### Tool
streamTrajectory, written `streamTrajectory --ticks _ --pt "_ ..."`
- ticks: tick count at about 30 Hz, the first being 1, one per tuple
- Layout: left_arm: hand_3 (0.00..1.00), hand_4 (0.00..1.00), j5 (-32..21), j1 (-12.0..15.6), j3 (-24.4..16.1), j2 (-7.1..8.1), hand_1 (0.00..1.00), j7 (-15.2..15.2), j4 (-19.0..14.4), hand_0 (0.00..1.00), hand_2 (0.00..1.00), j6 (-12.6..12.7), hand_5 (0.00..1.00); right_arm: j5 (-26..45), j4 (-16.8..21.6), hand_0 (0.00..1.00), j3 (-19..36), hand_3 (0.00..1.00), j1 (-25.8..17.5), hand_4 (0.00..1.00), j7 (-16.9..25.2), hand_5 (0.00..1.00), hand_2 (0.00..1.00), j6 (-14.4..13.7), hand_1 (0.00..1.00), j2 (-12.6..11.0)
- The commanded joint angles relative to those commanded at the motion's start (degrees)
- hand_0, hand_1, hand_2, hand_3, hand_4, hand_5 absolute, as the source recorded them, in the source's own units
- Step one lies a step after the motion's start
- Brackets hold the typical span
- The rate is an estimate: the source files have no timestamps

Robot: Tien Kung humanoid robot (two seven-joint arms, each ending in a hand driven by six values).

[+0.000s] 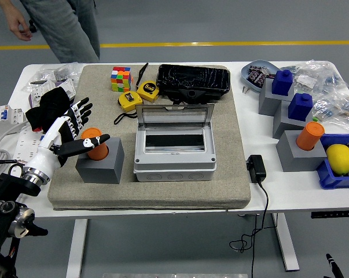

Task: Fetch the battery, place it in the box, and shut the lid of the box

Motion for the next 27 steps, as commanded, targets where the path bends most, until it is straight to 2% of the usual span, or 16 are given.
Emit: streamTrajectory --ticks 7,15,16,27 --pt "0.998 0.998 -3.9 -0.1 1.6 -0.15 0.998 -1.0 1.0 0.998 0.998 -0.5 0.073 0.2 0.0 0.810 -0.2 0.779 0.1 0.998 0.1 0.998 0.728 0.0 0.721 0.0" --pt "0.998 0.998 -3.8 -0.3 2.7 -0.39 0.998 -1.2 1.4 0.998 0.998 0.3 0.075 0.2 0.0 0.810 -0.2 0.779 0.0 0.998 0.0 0.998 0.728 0.0 0.721 0.0" --pt "0.998 0.998 -3.7 -0.4 2.8 -0.39 0.998 -1.2 1.4 0.998 0.998 0.4 0.037 0.2 0.0 0.810 -0.2 0.779 0.0 0.998 0.0 0.998 0.728 0.0 0.722 0.0" --pt "0.992 0.998 -2.8 -0.2 3.3 -0.42 0.998 -1.0 1.4 0.990 0.998 1.7 0.002 0.1 0.0 0.810 -0.2 0.779 0.1 0.998 0.0 0.998 0.728 0.0 0.721 0.0"
